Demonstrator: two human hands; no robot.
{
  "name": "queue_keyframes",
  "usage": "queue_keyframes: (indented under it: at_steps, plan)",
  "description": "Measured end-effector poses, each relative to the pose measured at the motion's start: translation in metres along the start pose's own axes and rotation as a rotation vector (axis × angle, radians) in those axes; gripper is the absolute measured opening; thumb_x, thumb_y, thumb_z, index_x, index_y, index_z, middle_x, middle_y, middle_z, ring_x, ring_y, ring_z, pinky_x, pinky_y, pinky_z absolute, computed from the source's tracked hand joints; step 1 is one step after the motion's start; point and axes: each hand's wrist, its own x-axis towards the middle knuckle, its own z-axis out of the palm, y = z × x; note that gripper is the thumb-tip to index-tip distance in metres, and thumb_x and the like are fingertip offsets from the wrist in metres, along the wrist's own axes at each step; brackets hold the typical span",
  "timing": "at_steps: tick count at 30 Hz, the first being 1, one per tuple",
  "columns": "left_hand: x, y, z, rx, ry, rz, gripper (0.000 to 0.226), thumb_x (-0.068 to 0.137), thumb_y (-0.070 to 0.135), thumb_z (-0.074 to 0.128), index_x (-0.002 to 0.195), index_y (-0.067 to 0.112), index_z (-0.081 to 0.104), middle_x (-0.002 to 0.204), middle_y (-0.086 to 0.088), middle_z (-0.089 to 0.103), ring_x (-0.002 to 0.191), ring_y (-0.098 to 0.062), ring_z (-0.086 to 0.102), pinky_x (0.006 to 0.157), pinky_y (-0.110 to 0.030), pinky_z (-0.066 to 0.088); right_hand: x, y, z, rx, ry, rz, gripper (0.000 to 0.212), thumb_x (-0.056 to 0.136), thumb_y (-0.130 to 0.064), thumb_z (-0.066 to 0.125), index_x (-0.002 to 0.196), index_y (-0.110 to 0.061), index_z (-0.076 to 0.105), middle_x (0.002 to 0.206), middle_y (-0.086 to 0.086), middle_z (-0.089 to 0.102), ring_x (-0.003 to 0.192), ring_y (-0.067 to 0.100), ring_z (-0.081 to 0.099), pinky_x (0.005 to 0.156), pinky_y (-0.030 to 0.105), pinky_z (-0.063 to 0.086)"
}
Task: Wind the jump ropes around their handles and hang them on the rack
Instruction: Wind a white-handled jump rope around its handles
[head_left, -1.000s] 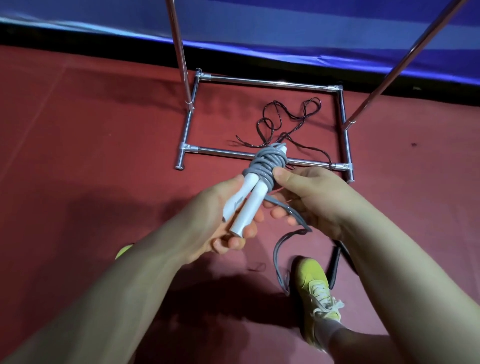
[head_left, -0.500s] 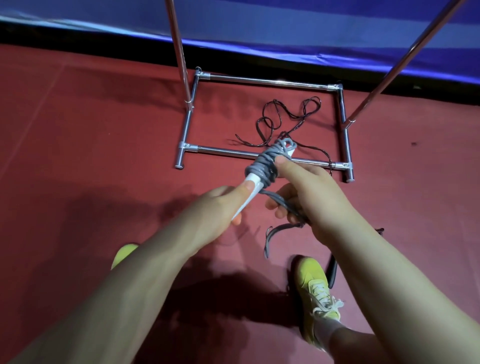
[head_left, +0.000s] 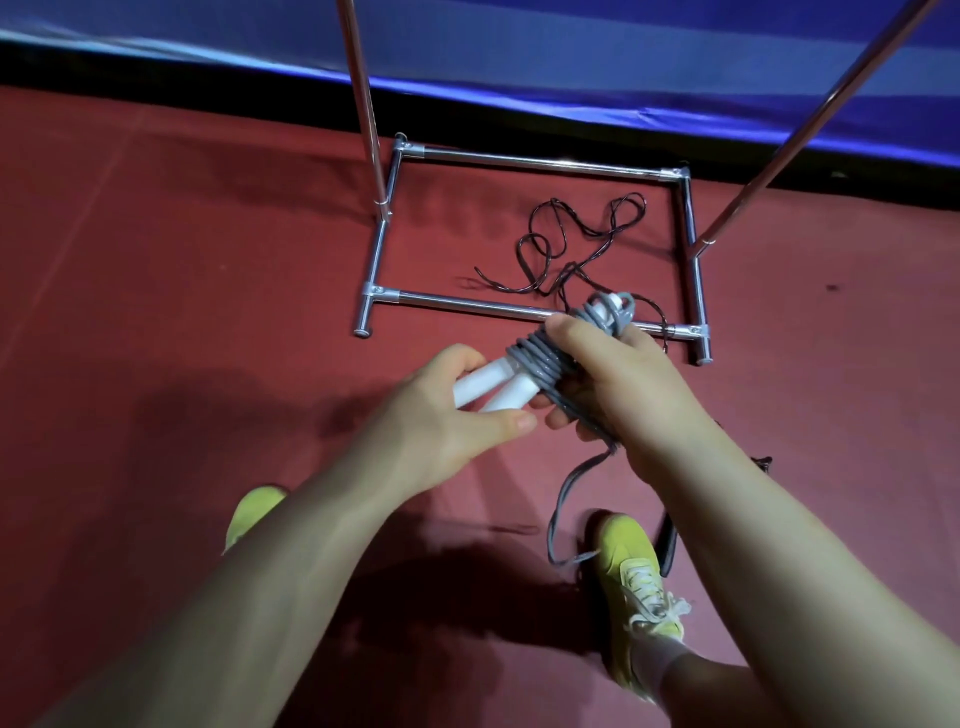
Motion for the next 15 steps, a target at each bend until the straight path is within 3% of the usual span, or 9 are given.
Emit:
queue_keyframes:
  at_steps: [4,7,10,15]
  plan:
    - [-0.002,0.004,-0.002,-0.233,-0.109,-0.025,0.041,0.058,0.057,0.07,0.083,0.025,0.066,0.068,0.012,0.063,0.067,-0.01,0.057,0.07,-0.028,0.044,0.004,0.001,-0.006,-0.018,0.077,-0.069,0.021,0.075,-0.038,0.055,0.077,-0.017,0.054,0.055,0.006,0.057,0.049,0.025,0.052,0.044,0.025,0.034]
    - [-0.006,0.014,-0.005,-0.452,-0.289,-0.212,0.061,0.059,0.069,0.064,0.094,0.02,0.072,0.094,-0.012,0.073,0.087,-0.028,0.069,0.084,-0.043,0.052,0.004,0.001,-0.009,0.055,0.119,-0.104,0.017,0.073,-0.036,0.052,0.074,-0.019,0.053,0.054,0.002,0.053,0.051,0.023,0.049,0.051,0.032,0.036]
    - [-0.009,0.02,-0.005,-0.61,-0.516,-0.292,0.07,0.065,0.069,0.035,0.08,0.016,0.078,0.083,-0.013,0.072,0.075,-0.026,0.068,0.082,-0.045,0.048,0.002,-0.001,-0.008,0.137,0.071,-0.14,0.014,0.077,-0.032,0.049,0.073,-0.019,0.051,0.059,0.007,0.05,0.052,0.022,0.044,0.048,0.027,0.034]
    - [-0.014,0.022,-0.002,-0.891,-0.675,-0.367,0.081,0.072,0.072,0.029,0.081,0.006,0.074,0.068,-0.009,0.062,0.053,-0.023,0.058,0.067,-0.039,0.049,-0.002,-0.006,-0.007,0.175,0.024,-0.215,0.011,0.078,-0.028,0.049,0.077,-0.018,0.049,0.063,0.006,0.045,0.052,0.019,0.04,0.045,0.022,0.033]
